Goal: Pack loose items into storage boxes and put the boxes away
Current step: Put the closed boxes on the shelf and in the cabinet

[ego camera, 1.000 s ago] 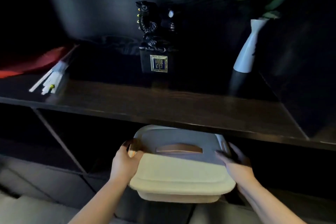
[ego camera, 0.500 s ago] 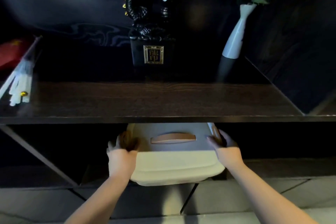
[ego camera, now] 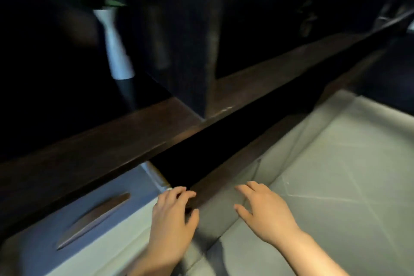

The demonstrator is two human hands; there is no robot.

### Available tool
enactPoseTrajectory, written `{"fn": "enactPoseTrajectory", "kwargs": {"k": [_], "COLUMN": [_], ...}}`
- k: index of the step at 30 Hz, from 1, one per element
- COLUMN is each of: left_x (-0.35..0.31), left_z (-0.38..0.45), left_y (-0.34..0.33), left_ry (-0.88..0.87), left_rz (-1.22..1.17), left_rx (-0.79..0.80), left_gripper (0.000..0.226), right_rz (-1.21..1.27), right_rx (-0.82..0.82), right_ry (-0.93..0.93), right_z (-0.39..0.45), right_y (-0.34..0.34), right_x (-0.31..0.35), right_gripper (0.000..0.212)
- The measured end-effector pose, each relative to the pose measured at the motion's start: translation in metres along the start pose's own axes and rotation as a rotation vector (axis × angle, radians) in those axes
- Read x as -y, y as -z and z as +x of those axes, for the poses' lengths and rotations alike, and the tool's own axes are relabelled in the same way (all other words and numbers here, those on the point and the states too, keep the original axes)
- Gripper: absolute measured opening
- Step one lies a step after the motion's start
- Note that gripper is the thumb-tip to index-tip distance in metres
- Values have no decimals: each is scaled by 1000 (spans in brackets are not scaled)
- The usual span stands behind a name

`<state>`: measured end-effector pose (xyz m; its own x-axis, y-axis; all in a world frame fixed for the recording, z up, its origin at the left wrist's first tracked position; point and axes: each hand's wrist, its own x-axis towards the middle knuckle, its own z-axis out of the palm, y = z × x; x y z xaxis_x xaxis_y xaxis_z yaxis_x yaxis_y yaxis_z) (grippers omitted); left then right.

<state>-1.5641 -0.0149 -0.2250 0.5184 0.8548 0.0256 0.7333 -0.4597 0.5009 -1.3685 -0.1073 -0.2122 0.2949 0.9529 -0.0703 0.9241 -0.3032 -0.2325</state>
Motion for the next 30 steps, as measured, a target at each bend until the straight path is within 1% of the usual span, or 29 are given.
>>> {"fn": "enactPoseTrajectory", "kwargs": {"k": [8, 14, 18, 23, 30], "left_x": [-184, -322, -396, -478, -581], "left_z": [58, 97, 122, 169, 275], "left_y": [-112, -201, -243, -281, -348], "left_ry": [-373, -549, -568, -625, -678], "left_rz": [-80, -88, -105, -131, -163], "left_rx": [139, 295, 370, 399, 392], "left_gripper": [30, 30, 33, 31, 28], "right_rz": [47, 35, 45, 90, 61], "right_rx": [-150, -186, -188, -211, -257], "right_ry": [-432, -631, -748, -781, -850], "right_z": [-83, -141, -161, -147, -75], "right_y": [43, 71, 88, 112, 145], "right_x": [-192, -332, -393, -459, -576], "right_gripper": [45, 48, 51, 51, 50]}}
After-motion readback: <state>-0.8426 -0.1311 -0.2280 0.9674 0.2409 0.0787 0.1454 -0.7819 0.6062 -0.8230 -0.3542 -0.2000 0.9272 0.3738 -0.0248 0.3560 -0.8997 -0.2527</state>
